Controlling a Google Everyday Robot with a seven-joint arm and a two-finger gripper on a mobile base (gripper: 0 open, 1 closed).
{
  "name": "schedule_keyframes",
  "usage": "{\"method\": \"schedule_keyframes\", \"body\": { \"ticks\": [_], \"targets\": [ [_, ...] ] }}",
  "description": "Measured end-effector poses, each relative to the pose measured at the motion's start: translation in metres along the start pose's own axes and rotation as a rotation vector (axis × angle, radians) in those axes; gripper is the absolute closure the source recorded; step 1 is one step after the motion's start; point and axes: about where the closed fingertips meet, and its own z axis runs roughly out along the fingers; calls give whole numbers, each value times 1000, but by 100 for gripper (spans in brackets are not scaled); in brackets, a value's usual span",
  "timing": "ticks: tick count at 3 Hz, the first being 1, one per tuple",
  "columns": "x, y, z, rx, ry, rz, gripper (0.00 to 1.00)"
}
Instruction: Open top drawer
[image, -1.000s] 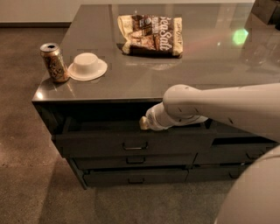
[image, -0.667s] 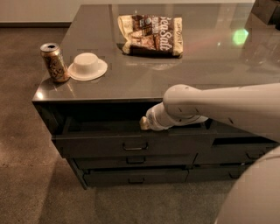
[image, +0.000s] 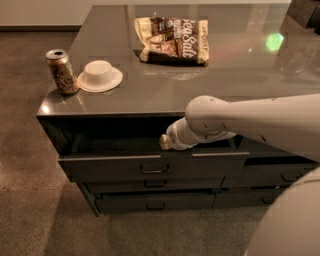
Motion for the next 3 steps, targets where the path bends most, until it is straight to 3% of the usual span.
{"method": "schedule_keyframes", "body": {
  "ticks": [1, 2, 3],
  "targets": [
    [7, 1, 1, 1, 38, -44, 12],
    [5, 0, 1, 1, 38, -45, 0],
    [30, 4, 8, 3, 138, -171, 0]
  ]
}}
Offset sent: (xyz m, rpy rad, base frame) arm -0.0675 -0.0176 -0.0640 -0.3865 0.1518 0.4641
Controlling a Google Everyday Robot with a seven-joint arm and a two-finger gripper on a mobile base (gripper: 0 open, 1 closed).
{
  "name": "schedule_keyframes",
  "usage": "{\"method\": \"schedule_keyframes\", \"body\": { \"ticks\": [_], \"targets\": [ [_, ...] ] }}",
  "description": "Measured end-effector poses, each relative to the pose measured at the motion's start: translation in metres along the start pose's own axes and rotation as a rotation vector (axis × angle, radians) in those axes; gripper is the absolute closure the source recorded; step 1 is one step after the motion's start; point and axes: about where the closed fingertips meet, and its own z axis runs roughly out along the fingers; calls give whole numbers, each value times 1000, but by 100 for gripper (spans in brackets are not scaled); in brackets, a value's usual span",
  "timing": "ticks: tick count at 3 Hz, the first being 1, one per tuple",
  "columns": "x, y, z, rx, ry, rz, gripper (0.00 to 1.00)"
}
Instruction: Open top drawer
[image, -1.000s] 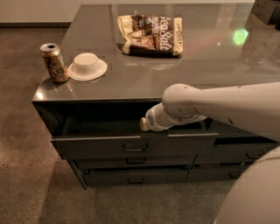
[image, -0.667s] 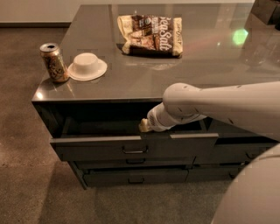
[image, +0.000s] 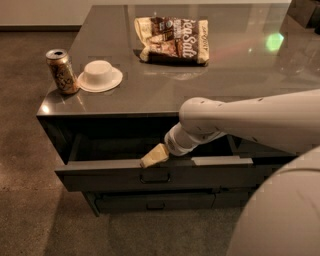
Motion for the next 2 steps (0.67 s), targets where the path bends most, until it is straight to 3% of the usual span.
{"method": "schedule_keyframes", "body": {
  "ticks": [1, 2],
  "targets": [
    [27, 7, 9, 2, 117, -145, 0],
    [37, 3, 6, 4, 138, -180, 19]
  ]
}}
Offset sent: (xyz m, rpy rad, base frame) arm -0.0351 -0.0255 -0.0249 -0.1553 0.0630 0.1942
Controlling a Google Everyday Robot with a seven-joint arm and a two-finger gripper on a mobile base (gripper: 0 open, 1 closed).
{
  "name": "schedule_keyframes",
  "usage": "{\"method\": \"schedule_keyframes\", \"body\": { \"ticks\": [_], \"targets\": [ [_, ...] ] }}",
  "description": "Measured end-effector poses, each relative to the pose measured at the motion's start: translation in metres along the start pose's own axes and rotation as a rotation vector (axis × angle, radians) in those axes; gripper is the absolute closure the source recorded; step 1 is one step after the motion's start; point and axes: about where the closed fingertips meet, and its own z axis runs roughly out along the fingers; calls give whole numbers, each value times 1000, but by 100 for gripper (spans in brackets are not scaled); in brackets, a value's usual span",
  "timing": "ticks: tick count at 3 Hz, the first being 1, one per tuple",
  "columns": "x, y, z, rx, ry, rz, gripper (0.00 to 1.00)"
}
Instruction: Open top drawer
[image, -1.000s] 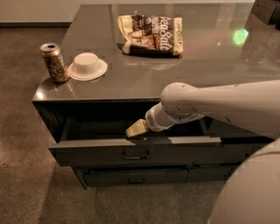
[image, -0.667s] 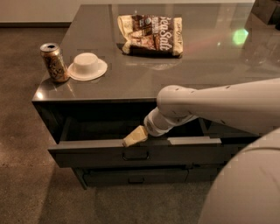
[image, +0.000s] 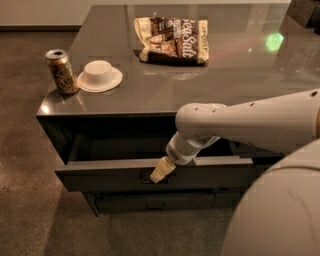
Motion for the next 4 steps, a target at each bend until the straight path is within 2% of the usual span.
{"method": "schedule_keyframes", "body": {
  "ticks": [2, 3, 4],
  "targets": [
    [9, -1, -9, 3, 21, -63, 65],
    [7, 1, -10, 3, 21, -63, 88],
    [10, 3, -9, -6, 20, -62, 100]
  ]
}}
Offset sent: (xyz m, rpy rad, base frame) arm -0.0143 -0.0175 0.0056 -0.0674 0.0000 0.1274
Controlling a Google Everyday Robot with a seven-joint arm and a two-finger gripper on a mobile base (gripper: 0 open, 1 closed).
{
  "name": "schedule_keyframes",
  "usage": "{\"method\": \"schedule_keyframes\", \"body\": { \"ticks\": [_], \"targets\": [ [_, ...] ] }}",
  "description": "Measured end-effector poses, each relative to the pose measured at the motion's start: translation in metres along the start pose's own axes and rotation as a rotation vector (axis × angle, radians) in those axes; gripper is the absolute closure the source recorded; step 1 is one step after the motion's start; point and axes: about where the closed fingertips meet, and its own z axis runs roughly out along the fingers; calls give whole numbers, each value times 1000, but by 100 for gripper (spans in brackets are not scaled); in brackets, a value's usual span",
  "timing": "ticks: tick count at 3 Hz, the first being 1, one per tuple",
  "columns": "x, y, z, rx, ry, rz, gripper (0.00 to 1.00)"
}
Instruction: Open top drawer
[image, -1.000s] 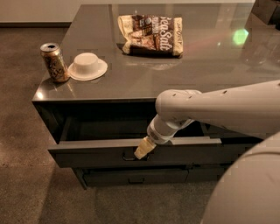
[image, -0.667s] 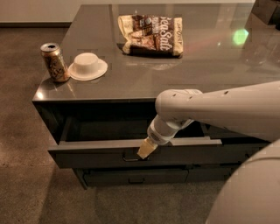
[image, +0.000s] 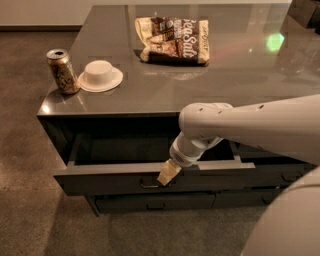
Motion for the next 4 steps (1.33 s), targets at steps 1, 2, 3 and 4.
{"method": "schedule_keyframes", "body": {
  "ticks": [1, 2, 3, 4],
  "targets": [
    [7, 5, -1, -11, -8, 1, 100],
    [12, 7, -5, -14, -16, -13, 100],
    [8, 6, -2, -19, -22, -22, 100],
    [9, 4, -3, -18, -19, -22, 100]
  ]
}}
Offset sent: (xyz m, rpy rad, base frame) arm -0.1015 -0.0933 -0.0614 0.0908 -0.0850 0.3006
